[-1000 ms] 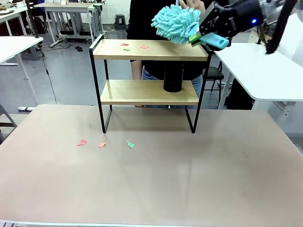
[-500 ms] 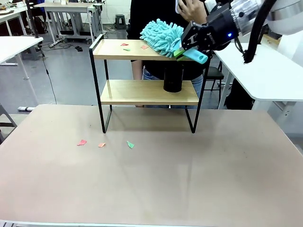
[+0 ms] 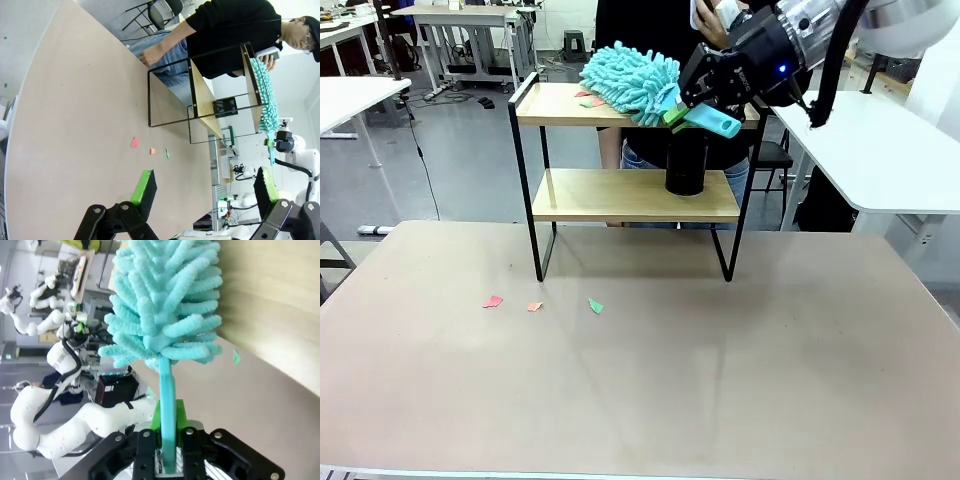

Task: Clean the shelf.
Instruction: Clean the remaining tier of the Shelf with the Duster once objects are removed.

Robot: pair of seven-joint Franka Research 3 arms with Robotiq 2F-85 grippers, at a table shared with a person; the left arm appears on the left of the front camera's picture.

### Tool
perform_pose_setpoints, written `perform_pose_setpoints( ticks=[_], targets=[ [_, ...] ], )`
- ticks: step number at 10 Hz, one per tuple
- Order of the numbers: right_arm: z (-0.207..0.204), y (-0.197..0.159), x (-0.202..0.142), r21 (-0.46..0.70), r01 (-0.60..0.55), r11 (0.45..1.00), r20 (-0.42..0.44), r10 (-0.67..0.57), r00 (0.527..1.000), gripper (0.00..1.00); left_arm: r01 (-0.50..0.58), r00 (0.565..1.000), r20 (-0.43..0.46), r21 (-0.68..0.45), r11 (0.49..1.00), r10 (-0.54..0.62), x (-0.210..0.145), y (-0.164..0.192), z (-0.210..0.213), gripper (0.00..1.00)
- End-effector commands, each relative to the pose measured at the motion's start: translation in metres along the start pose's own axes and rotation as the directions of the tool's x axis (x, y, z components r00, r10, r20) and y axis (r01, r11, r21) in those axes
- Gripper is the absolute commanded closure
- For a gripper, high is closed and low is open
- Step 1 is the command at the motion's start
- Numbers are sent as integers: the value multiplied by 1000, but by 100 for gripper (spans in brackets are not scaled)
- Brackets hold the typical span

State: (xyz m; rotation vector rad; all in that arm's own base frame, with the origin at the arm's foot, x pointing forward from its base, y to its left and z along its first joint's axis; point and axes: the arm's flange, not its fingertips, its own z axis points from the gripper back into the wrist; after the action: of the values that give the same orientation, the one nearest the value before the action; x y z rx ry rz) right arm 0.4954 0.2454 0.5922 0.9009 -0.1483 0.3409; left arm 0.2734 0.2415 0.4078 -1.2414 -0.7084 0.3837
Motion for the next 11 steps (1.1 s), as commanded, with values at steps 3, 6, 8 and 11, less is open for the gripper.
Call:
perform_pose_setpoints(
  ticks=[3,6,8,11],
  targets=[
    [-6,0,6,-37,-226,973,-257,210,943,89,0,1000,4,-14,1000,0,0,-3,-1,0],
    [11,-9,-4,73,-312,947,-461,310,831,89,0,1000,4,-14,1000,0,0,-3,-1,0],
    [16,-17,-10,181,-296,938,-503,347,792,89,0,1000,4,-14,1000,0,0,-3,-1,0],
    [22,-26,-21,286,-280,916,-618,400,677,89,0,1000,4,-14,1000,0,0,-3,-1,0]
  ],
)
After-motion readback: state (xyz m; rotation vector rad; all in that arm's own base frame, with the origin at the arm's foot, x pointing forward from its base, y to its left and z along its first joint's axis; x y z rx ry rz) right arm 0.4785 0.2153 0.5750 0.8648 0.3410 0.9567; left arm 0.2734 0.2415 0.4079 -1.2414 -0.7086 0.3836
